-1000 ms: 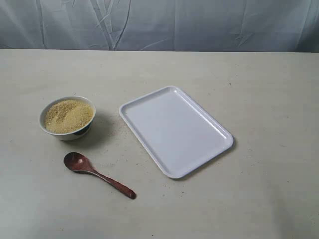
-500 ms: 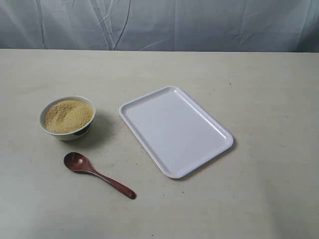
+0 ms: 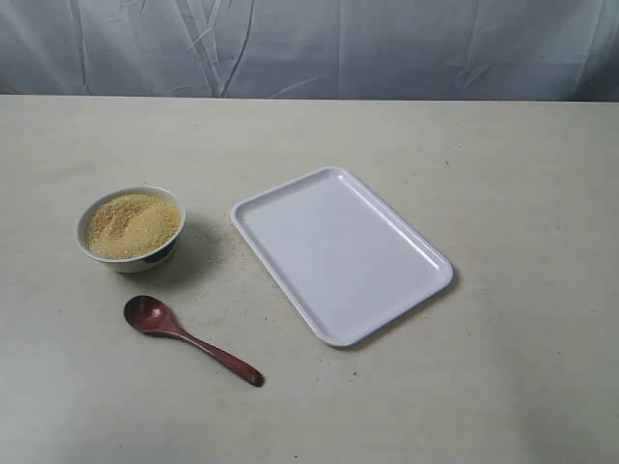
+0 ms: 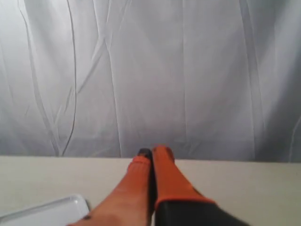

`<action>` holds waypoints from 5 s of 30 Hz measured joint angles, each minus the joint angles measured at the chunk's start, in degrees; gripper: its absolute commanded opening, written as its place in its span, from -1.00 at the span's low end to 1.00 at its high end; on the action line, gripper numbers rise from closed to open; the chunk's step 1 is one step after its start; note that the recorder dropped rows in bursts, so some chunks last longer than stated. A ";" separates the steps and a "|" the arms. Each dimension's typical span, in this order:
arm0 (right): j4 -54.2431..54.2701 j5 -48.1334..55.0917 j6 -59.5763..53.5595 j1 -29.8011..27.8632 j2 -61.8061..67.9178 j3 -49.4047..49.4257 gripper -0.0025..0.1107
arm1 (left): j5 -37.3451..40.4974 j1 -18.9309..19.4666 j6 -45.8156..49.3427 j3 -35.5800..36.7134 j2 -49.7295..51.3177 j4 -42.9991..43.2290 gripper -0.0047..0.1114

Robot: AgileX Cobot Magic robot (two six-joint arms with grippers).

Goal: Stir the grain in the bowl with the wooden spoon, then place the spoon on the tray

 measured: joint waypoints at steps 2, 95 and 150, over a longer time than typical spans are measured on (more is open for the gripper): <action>-1.00 4.33 0.00 0.00 5.12 -4.16 -0.97 | 0.00 0.00 0.00 0.00 0.00 0.00 -0.92; -13.15 54.41 -10.21 51.70 104.29 -81.88 -0.96 | 0.00 0.00 0.00 0.00 0.00 0.00 -0.92; 16.04 49.17 -1.57 47.11 116.20 -100.52 -0.97 | 0.00 0.00 0.00 0.00 0.00 0.00 -0.92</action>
